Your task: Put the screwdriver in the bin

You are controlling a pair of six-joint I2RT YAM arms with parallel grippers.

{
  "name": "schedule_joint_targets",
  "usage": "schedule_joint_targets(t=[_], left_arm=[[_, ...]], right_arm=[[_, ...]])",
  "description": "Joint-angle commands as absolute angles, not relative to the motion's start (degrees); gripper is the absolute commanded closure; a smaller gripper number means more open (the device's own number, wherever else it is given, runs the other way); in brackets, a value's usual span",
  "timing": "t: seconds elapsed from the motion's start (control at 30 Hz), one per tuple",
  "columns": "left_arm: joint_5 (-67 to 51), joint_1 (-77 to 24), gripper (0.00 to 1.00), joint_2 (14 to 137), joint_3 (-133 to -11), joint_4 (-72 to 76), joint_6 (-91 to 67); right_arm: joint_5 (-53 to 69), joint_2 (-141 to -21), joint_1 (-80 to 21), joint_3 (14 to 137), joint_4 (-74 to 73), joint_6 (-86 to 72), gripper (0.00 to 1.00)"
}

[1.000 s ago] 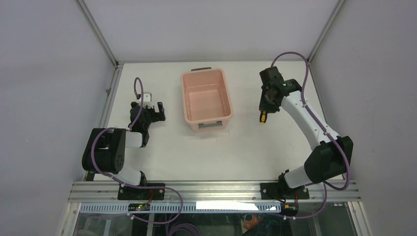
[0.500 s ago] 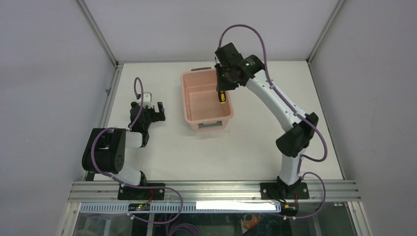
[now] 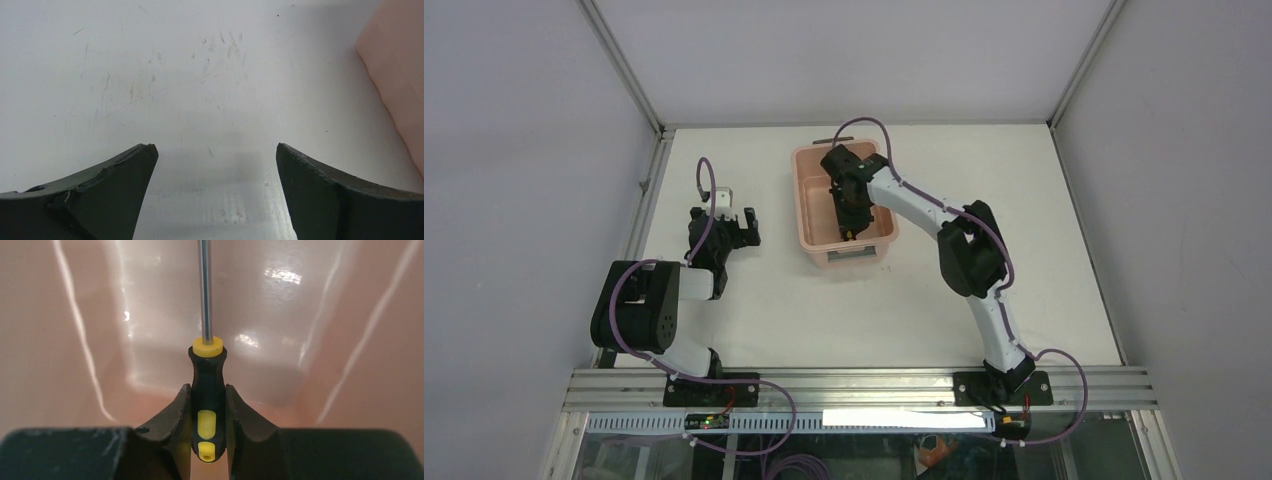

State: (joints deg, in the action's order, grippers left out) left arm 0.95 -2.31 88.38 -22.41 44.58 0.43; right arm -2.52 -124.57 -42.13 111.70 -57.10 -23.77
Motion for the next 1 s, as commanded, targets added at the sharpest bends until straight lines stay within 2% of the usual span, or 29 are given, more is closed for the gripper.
schedule_joint_targets(t=[0.0,0.17,0.23,0.43,0.5,0.73,0.9,0.97], left_arm=[[-0.6,-2.8,0.01,86.4,-22.0,46.1,-0.5],[-0.5,-2.8,0.01,86.4,-22.0,46.1,-0.5],[-0.6,-2.8,0.01,86.4,-22.0,46.1,-0.5],[-0.5,-2.8,0.01,86.3,-22.0,46.1,-0.5],[-0.5,-2.8,0.01,86.4,-22.0,46.1,-0.5],[-0.6,-2.8,0.01,86.4,-22.0,46.1,-0.5],[-0.5,-2.8,0.01,86.3,-22.0,46.1,-0.5],[-0.5,-2.8,0.01,86.4,-22.0,46.1,-0.5]], right_arm=[[-2.9,-126.9,-42.4,108.8,-48.6,-26.9,0.96],[-3.1,-130.3,-42.3,109.7,-49.7,-27.3,0.76],[-3.5,-129.4,-42.4,111.3,-51.4,-26.7,0.61],[-9.4,-117.2,-42.3,115.5,-54.9,-22.8,0.28],[-11.2,-113.5,-41.8,116.2,-56.2,-21.7,0.21],[-13.8,-101.3,-30.6,109.5,-58.1,-18.4,0.10],[-11.1,-93.2,-14.4,101.7,-55.8,-16.0,0.07],[-12.1,-91.3,-8.9,99.4,-55.2,-14.2,0.03]])
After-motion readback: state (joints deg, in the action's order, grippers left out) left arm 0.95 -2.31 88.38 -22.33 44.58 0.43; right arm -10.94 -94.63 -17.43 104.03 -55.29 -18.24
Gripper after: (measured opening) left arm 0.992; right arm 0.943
